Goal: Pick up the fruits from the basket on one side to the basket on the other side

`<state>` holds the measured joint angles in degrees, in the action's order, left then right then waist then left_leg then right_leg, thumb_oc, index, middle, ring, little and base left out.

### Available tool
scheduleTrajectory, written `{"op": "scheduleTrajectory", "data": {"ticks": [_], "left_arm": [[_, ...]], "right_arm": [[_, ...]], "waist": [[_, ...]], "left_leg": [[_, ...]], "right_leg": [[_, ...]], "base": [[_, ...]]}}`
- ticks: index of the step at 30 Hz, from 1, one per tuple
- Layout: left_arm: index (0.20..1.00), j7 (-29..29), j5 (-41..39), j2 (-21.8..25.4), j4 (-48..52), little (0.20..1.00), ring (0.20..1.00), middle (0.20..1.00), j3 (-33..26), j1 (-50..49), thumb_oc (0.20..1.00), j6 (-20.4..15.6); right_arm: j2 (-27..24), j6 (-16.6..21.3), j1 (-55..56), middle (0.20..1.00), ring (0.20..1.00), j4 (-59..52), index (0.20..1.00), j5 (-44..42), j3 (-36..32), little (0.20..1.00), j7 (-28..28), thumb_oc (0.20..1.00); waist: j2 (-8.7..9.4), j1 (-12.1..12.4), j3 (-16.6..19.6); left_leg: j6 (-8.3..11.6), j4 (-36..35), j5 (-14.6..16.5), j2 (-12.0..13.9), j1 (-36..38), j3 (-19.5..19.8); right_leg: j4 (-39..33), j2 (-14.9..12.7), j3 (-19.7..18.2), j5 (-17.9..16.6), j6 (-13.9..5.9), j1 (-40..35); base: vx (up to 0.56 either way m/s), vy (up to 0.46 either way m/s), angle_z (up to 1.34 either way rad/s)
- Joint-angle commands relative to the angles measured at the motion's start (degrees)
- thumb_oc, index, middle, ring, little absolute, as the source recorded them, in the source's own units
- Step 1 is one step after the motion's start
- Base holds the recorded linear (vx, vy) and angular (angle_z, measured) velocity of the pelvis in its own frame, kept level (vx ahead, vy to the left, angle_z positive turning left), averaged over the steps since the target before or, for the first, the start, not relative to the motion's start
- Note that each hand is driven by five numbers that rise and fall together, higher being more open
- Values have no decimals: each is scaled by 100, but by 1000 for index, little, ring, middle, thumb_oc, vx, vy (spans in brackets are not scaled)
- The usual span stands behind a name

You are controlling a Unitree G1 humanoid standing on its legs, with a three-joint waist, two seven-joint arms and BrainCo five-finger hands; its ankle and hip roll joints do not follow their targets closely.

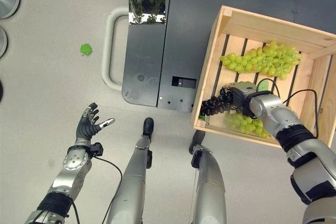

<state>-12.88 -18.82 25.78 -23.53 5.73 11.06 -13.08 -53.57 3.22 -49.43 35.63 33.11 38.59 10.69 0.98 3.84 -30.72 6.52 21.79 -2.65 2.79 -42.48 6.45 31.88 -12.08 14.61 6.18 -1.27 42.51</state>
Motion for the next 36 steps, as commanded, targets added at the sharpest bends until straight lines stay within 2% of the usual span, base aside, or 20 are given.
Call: {"op": "scheduleTrajectory", "data": {"ticks": [1, 11, 15, 17, 19, 20, 21, 22, 26, 28, 29, 36], "left_arm": [[1000, -42, 86, 175, 346, 1000, 1000, 1000, -255, -366, 1000, -140], [1000, -9, 66, 210, 349, 1000, 1000, 1000, -273, -397, 1000, -128], [1000, 13, 42, 187, 375, 1000, 1000, 1000, -276, -381, 1000, -122], [1000, 46, 28, 176, 390, 1000, 1000, 1000, -298, -359, 1000, -120], [1000, 124, -47, 153, 421, 1000, 1000, 1000, -303, -345, 1000, -148], [1000, 232, -169, 136, 439, 1000, 1000, 1000, -284, -296, 1000, -220], [1000, 265, -196, 154, 443, 1000, 1000, 1000, -280, -263, 1000, -235], [1000, 265, -197, 155, 443, 1000, 1000, 1000, -277, -264, 1000, -235], [1000, 350, -190, 195, 383, 1000, 1000, 1000, -305, -142, 1000, -262], [1000, 353, -183, 194, 344, 1000, 1000, 1000, -315, -141, 1000, -265], [1000, 338, -173, 171, 307, 1000, 1000, 1000, -358, -118, 1000, -261], [1000, 339, -175, 123, 223, 1000, 1000, 1000, -435, 1, 1000, -292]], "right_arm": [[-339, 2, 81, 200, 200, -97, 200, 108, 336, 200, 114, 200], [-343, 9, 106, 200, 200, -221, 200, -81, 311, 200, 223, 200], [-249, -19, 137, 200, 200, -296, 200, -584, 143, 200, 303, 200], [-92, -81, 394, 200, 200, -375, 200, -1562, -295, 200, 364, 200], [160, -67, 717, 200, 200, -410, 200, -3024, -783, 200, 492, 200], [522, -103, 1084, 200, 200, -272, 200, -4944, -1211, 200, 647, 200], [626, -107, 1172, 200, 200, -323, 200, -5614, -1297, 200, 769, 200], [625, -107, 1176, 200, 200, -324, 200, -5616, -1299, 200, 770, 200], [1173, -225, 1898, 200, 200, -958, 200, -8092, -1700, 200, 1031, 200], [1229, -216, 2029, 200, 200, -1050, 200, -8256, -1739, 200, 1012, 200], [1439, -218, 2278, 200, 200, -1290, 200, -8781, -1918, 200, 1035, 200], [2047, -113, 2893, 200, 200, -1816, 200, -9599, -2340, 200, 1021, 200]], "waist": [[84, -66, 93], [112, -32, 93], [112, -28, 93], [113, -44, 93], [109, -39, 93], [110, -16, 93], [114, -7, 93], [114, -4, 93], [109, 4, 93], [103, -2, 93], [83, -15, 93], [55, -66, 93]], "left_leg": [[-258, 860, 822, -135, 1, -142], [-250, 924, 849, -132, -32, -105], [-248, 864, 816, -138, 20, -86], [-251, 795, 765, -143, 60, -79], [-246, 680, 694, -154, 153, -71], [-225, 434, 585, -150, 342, -70], [-219, 302, 543, -140, 433, -79], [-218, 294, 540, -138, 440, -80], [-181, -306, 322, -132, 1025, -110], [-185, -396, 294, -138, 1149, -112], [-192, -571, 245, -141, 1375, -116], [-198, -876, 208, -151, 2031, -112]], "right_leg": [[62, -70, -206, 272, -534, -157], [168, -99, -159, 340, -505, -131], [119, -104, -137, 324, -501, -186], [59, -98, -117, 295, -497, -241], [-39, -86, -83, 258, -495, -341], [-241, -59, -39, 187, -493, -523], [-340, -38, -34, 154, -496, -601], [-346, -36, -34, 152, -496, -607], [-831, 8, 30, -58, -533, -1146], [-898, 16, 44, -76, -536, -1254], [-1024, 22, 64, -113, -542, -1475], [-1449, 40, 92, -243, -572, -2186]], "base": [[0, 0, 0], [1, 0, 1], [0, 0, 0], [0, 0, 0], [3, -22, 3], [5, -35, 6], [4, -27, 7], [1, -7, 5], [0, 0, 0], [0, 0, 0], [0, 0, 0], [0, 0, 0]]}}
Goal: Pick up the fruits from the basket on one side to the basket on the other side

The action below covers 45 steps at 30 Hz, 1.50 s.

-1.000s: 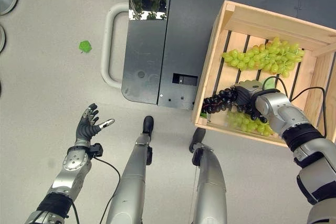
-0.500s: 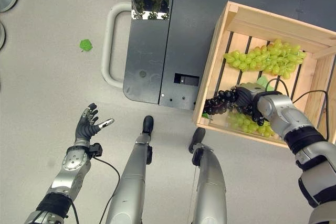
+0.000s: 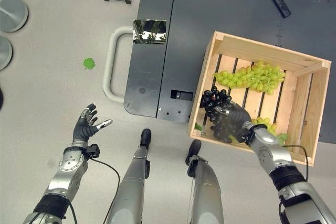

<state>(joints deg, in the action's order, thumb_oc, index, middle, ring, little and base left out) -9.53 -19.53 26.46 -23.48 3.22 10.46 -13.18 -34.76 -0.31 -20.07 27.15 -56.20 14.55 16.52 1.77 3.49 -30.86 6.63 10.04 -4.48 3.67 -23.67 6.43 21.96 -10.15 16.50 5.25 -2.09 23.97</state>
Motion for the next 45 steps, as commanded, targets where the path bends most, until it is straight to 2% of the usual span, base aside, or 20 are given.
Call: {"op": "scheduleTrajectory", "data": {"ticks": [1, 3, 5, 11, 21, 28, 32, 33, 34, 35, 37, 39, 40, 41, 45], "left_arm": [[1000, 12, -102, 34, 202, 1000, 1000, 1000, -190, 52, 1000, -291], [1000, 7, -148, -53, 200, 1000, 1000, 1000, -263, 12, 1000, -335], [1000, 7, -151, -72, 196, 1000, 1000, 1000, -283, -2, 1000, -344], [1000, 46, -193, -247, 302, 1000, 1000, 1000, -405, -240, 1000, -404], [1000, 350, -215, -333, 794, 1000, 1000, 1000, -619, -737, 1000, -423], [1000, 519, -280, -391, 1085, 1000, 1000, 1000, -693, -1079, 1000, -378], [1000, 890, -396, -314, 1324, 1000, 1000, 1000, -651, -1338, 1000, -256], [1000, 1271, -377, -77, 1599, 1000, 1000, 1000, -568, -1525, 1000, -98], [1000, 1275, -380, -75, 1607, 1000, 1000, 1000, -570, -1534, 1000, -92], [1000, 1591, -271, 214, 1958, 1000, 1000, 1000, -589, -1730, 1000, -5], [1000, 1736, -191, 367, 2038, 1000, 1000, 1000, -599, -1784, 1000, 79], [1000, 2020, -134, 697, 2371, 1000, 1000, 1000, -627, -1823, 1000, 206], [1000, 2269, -223, 1010, 2547, 1000, 1000, 1000, -647, -1791, 1000, 326], [1000, 2274, -230, 1018, 2550, 1000, 1000, 1000, -650, -1794, 1000, 330], [1000, 2680, -374, 1670, 2942, 1000, 1000, 1000, -583, -1632, 1000, 438]], "right_arm": [[260, 245, 34, 200, 200, -988, 200, -754, 21, 200, 441, 200], [588, 352, 190, 200, 200, -1098, 200, -937, -100, 200, 383, 200], [678, 371, 249, 200, 200, -1145, 200, -1000, -123, 200, 375, 200], [1369, 722, 721, 200, 200, -1563, 200, -1289, -553, 200, 185, 200], [1696, 951, 1273, 200, 200, -2381, 200, -1344, -1113, 200, 219, 200], [1820, 1069, 1411, 200, 200, -2490, 200, -1315, -1396, 200, 103, 200], [1751, 1067, 1502, 200, 200, -2470, 200, -1173, -1626, 200, 43, 200], [1629, 1032, 1569, 200, 200, -2470, 200, -1037, -1735, 200, 50, 200], [1631, 1031, 1574, 200, 200, -2471, 200, -1036, -1734, 200, 51, 200], [1571, 999, 1641, 200, 200, -2491, 200, -948, -1841, 200, 70, 200], [1543, 965, 1663, 200, 200, -2475, 200, -885, -1858, 200, 90, 200], [1491, 922, 1698, 200, 200, -2501, 200, -818, -1888, 200, 102, 200], [1469, 868, 1733, 200, 200, -2617, 200, -758, -1874, 200, 130, 200], [1476, 866, 1737, 200, 200, -2622, 200, -756, -1876, 200, 128, 200], [1421, 749, 1820, 200, 200, -2693, 200, -633, -1806, 200, 164, 200]], "waist": [[-26, -29, 107], [-32, -50, 236], [-29, -63, 297], [-31, -113, 696], [28, -210, 1392], [59, -227, 1749], [66, -254, 1977], [52, -273, 2086], [53, -272, 2091], [48, -282, 2192], [60, -286, 2246], [59, -290, 2331], [79, -316, 2402], [85, -313, 2401], [125, -368, 2532]], "left_leg": [[-217, 284, 404, -244, 240, -130], [-233, 271, 458, -230, 400, -203], [-238, 255, 451, -226, 425, -222], [-251, 190, 533, -194, 782, -260], [-281, -43, 630, -228, 1294, -282], [-317, -124, 724, -202, 1576, -335], [-332, -265, 742, -170, 1745, -379], [-343, -368, 731, -168, 1806, -405], [-342, -375, 728, -167, 1811, -407], [-354, -451, 726, -165, 1871, -432], [-356, -495, 718, -166, 1917, -454], [-365, -552, 720, -163, 1971, -459], [-371, -595, 724, -163, 2029, -473], [-371, -598, 723, -164, 2034, -474], [-391, -693, 746, -153, 2176, -510]], "right_leg": [[-531, -154, -93, -181, -495, -435], [-705, -132, -162, -255, -511, -616], [-762, -130, -178, -288, -514, -641], [-905, -100, -220, -257, -518, -1046], [-1191, -30, -143, -239, -530, -1611], [-1302, 19, -162, -196, -534, -1877], [-1446, 53, -151, -201, -544, -2040], [-1570, 81, -142, -247, -566, -2101], [-1578, 83, -143, -250, -566, -2105], [-1683, 93, -145, -291, -586, -2165], [-1728, 99, -154, -312, -593, -2197], [-1761, 102, -144, -322, -605, -2245], [-1762, 100, -150, -321, -607, -2281], [-1763, 99, -151, -320, -607, -2284], [-1831, 111, -170, -331, -629, -2391]], "base": [[0, 0, 0], [26, 43, -1], [23, 22, -6], [41, 16, -8], [53, 21, 2], [57, 25, 1], [45, 23, -9], [43, 34, -3], [53, 45, -4], [30, 21, -2], [35, 24, -6], [36, 24, -7], [29, 13, -4], [34, 12, -4], [42, 10, -4]]}}
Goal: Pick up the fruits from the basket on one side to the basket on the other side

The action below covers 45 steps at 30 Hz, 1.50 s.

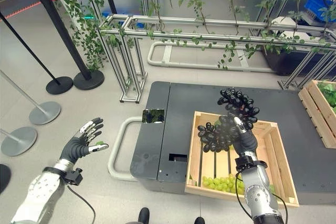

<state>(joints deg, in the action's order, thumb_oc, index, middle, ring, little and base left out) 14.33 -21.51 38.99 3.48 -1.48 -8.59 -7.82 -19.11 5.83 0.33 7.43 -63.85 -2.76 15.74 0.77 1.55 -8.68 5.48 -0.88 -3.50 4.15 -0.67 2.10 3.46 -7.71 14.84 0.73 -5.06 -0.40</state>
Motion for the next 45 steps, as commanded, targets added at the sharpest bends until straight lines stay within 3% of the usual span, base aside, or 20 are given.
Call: {"op": "scheduleTrajectory", "data": {"ticks": [1, 8, 13, 22, 26, 33, 45], "left_arm": [[1000, 478, -49, 740, 430, 1000, 1000, 1000, -69, 361, 1000, -57], [1000, 586, 375, 1099, 510, 1000, 1000, 1000, 368, 1025, 1000, -68], [1000, 629, 545, 991, 425, 1000, 1000, 1000, 881, 1621, 1000, -23], [1000, 727, 577, 369, 24, 1000, 1000, 1000, 2123, 2819, 1000, 132], [1000, 800, -27, -108, -159, 1000, 1000, 1000, 2591, 3142, 1000, 455], [1000, 703, -414, -691, -232, 1000, 1000, 1000, 3199, 3467, 1000, 611], [1000, 747, -1035, -909, -214, 1000, 1000, 1000, 3726, 3643, 1000, 823]], "right_arm": [[-153, 30, -131, 200, 200, -735, 200, 179, -21, 200, 320, 200], [-100, -73, -50, 200, 200, -737, 200, 329, 126, 200, 367, 200], [-23, -144, -68, 200, 200, -834, 200, 424, 311, 200, 397, 200], [-105, -131, -268, 200, 200, -1049, 200, 797, 525, 200, 335, 200], [-232, -137, -405, 200, 200, -1151, 200, 1088, 526, 200, 212, 200], [-887, -59, -956, 200, 200, -1361, 200, 1621, 483, 200, 83, 200], [-1491, 36, -1773, 200, 200, -1168, 200, 1815, 799, 200, -17, 200]], "waist": [[246, -204, 380], [328, -267, 516], [373, -317, 568], [442, -423, 609], [480, -466, 610], [583, -476, 622], [746, -409, 641]], "left_leg": [[-280, 375, 658, -200, -73, -96], [-284, 271, 659, -174, 46, -146], [-300, 258, 672, -181, 93, -180], [-336, 266, 704, -192, 134, -171], [-350, 270, 705, -200, 133, -164], [-368, 289, 716, -212, 111, -161], [-373, 301, 731, -214, 95, -137]], "right_leg": [[-2, -116, -32, 121, -331, 4], [-67, -97, -73, 95, -342, -50], [-93, -78, -117, 88, -350, -76], [-32, -85, -137, 120, -365, -103], [-37, -90, -140, 114, -373, -107], [-22, -89, -157, 108, -375, -73], [-58, -78, -168, 83, -376, -66]], "base": [[44, 8, -2], [15, 0, -3], [15, 4, -11], [3, 1, -2], [0, 0, 0], [0, 0, 0], [0, 0, 0]]}}
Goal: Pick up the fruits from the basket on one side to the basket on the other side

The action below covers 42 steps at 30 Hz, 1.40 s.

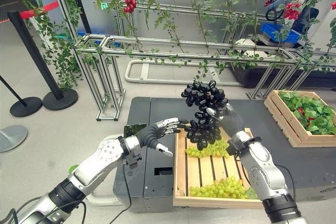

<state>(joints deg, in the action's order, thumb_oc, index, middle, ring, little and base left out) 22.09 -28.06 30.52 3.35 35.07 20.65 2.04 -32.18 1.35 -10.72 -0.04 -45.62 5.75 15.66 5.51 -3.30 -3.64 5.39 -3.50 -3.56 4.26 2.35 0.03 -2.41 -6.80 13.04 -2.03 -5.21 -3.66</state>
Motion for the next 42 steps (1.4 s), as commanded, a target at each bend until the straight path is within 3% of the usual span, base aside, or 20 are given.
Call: {"op": "scheduleTrajectory", "data": {"ticks": [1, 12, 42], "left_arm": [[1000, -40, -434, -75, -210, 1000, 1000, 1000, 110, 746, 1000, -146], [1000, -265, -895, -518, -463, 1000, 1000, 1000, 177, 716, 1000, -121], [1000, -525, -670, -588, -469, 1000, 1000, 1000, -326, 312, 1000, -262]], "right_arm": [[-182, 482, -707, 200, 200, -421, 200, -18, -20, 200, -10, 200], [398, 442, -649, 200, 200, -677, 200, 82, 391, 200, 59, 200], [810, 445, -134, 200, 200, -950, 200, 405, 546, 200, 141, 200]], "waist": [[288, 79, 139], [402, 170, 68], [494, 259, 11]], "left_leg": [[-365, 562, 737, -227, -206, 70], [-393, 578, 722, -264, -287, 164], [-350, 580, 644, -261, -412, 373]], "right_leg": [[525, -170, 15, 354, -359, 259], [543, -193, 74, 345, -342, 297], [569, -173, 285, 410, -274, 294]], "base": [[0, 0, 0], [0, 0, 0], [0, -3, 3]]}}
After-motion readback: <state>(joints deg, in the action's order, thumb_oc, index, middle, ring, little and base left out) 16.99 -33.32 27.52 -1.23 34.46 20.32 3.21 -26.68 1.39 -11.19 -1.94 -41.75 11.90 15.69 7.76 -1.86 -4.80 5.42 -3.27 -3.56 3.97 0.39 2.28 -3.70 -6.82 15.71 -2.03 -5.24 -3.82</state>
